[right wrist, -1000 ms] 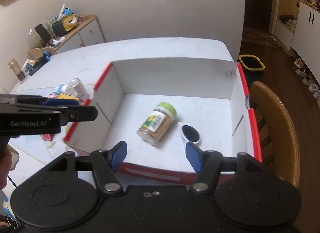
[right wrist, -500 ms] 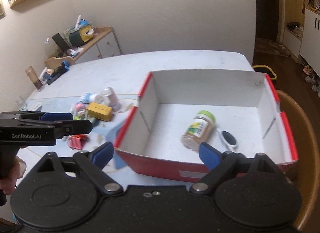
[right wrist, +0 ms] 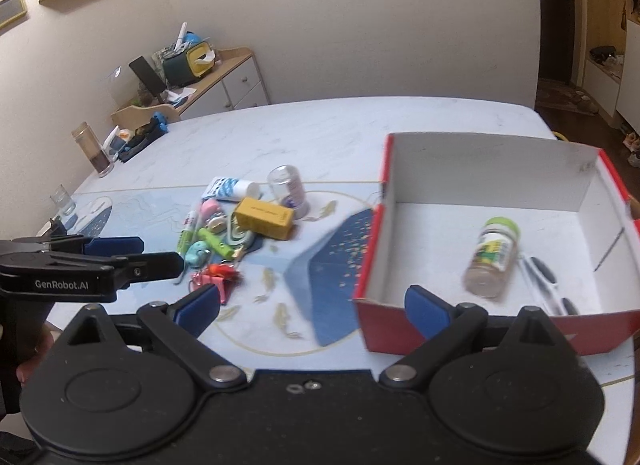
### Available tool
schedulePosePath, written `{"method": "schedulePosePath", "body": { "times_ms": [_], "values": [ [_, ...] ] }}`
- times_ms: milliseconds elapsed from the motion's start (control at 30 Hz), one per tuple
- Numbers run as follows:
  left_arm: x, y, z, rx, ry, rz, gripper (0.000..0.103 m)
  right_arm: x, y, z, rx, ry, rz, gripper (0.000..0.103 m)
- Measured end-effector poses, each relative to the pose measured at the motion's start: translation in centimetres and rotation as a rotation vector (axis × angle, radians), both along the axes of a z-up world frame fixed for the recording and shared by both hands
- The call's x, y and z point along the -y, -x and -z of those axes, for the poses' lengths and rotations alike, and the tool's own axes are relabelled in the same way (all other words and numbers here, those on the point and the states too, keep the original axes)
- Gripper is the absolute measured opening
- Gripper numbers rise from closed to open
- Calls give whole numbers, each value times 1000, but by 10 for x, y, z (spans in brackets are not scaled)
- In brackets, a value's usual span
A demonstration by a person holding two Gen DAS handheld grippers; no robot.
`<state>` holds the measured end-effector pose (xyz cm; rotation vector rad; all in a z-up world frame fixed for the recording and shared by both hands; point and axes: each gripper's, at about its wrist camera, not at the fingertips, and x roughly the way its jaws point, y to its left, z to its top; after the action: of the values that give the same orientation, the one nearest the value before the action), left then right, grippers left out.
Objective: Organize rigid objects
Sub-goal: 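Withdraw both tools from the box back toward the pile, then grasp the white glue stick with the left gripper while the right gripper grasps the pink binder clip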
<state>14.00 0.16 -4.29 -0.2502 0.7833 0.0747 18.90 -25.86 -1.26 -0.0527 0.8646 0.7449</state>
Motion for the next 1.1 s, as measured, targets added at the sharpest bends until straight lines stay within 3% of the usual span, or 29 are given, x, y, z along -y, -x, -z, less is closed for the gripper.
{"method": "schedulePosePath", "body": {
  "times_ms": [67, 133, 333, 733, 1100],
  "values": [
    [-9, 2, 4, -3, -3, -2, 99, -10, 3, 2, -6, 1, -3, 99],
    [-19, 6, 7, 7, -3, 0, 103, -20, 6, 4, -8, 6, -6, 99],
    [-51, 11, 23, 22, 26, -37, 103, -50, 15, 8, -15, 26, -29, 96],
    [-114, 2, 66, -68, 73, -173, 103, -105, 6, 31, -12, 137, -82, 86],
    [-141, -29, 91, -95, -1, -219, 103, -139, -13, 53, -41, 187, -159, 76]
  ]
}}
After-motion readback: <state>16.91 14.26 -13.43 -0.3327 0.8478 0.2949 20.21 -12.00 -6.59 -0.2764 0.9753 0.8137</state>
